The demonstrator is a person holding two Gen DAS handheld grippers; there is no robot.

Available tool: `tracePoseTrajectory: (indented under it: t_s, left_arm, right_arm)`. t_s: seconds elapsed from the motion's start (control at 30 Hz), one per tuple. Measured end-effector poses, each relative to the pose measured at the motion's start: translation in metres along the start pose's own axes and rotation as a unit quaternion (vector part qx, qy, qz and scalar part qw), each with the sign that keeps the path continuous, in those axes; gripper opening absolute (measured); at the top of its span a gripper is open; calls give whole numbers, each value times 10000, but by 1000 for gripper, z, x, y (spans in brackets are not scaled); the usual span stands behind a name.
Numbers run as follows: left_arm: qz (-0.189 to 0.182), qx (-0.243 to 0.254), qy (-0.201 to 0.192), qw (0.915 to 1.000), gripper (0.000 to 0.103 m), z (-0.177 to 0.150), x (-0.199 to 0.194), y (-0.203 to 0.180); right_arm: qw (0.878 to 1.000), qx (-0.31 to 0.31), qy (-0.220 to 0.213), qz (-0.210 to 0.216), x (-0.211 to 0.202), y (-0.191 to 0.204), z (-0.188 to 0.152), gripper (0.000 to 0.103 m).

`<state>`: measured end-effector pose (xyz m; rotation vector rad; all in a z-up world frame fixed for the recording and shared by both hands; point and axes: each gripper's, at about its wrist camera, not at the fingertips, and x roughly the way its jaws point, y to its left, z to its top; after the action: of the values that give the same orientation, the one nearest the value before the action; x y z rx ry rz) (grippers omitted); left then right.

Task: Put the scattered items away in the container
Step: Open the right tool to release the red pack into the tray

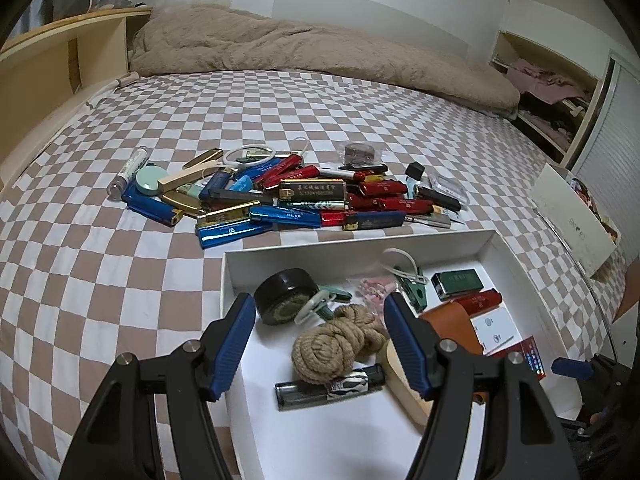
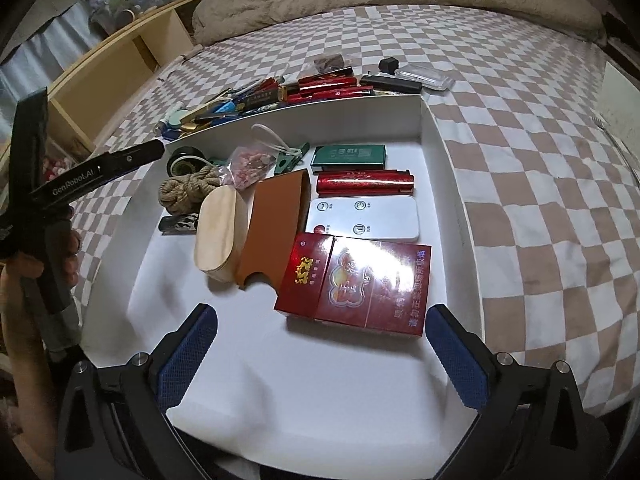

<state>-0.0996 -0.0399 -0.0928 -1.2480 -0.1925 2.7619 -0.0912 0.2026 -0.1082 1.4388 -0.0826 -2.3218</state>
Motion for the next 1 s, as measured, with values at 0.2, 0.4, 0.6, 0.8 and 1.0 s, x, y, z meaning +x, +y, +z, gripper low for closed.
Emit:
tracePoseTrajectory:
  t_s: [0.2, 0.4, 0.6, 0.8, 1.0]
  left_arm:
    - [-7, 52, -22, 10000, 67, 1, -4, -7]
    - [8, 28, -90, 10000, 82, 2, -12, -12]
    - [50, 5, -19, 10000, 82, -4, -15, -19]
    - [132, 126, -202, 9996, 103, -5, -27, -29]
    - [184, 85, -169, 9997, 103, -12, -31, -33]
  right_arm:
    - [9999, 67, -55, 82, -1, -2, 2, 103]
    - [9998, 65, -128, 129, -6, -1, 5, 103]
    - [9996, 19, -221, 177, -13, 2, 7, 103]
    - [9991, 13, -398, 169, -23, 2, 7, 103]
    - [9982, 30, -592, 128, -34, 0, 7, 103]
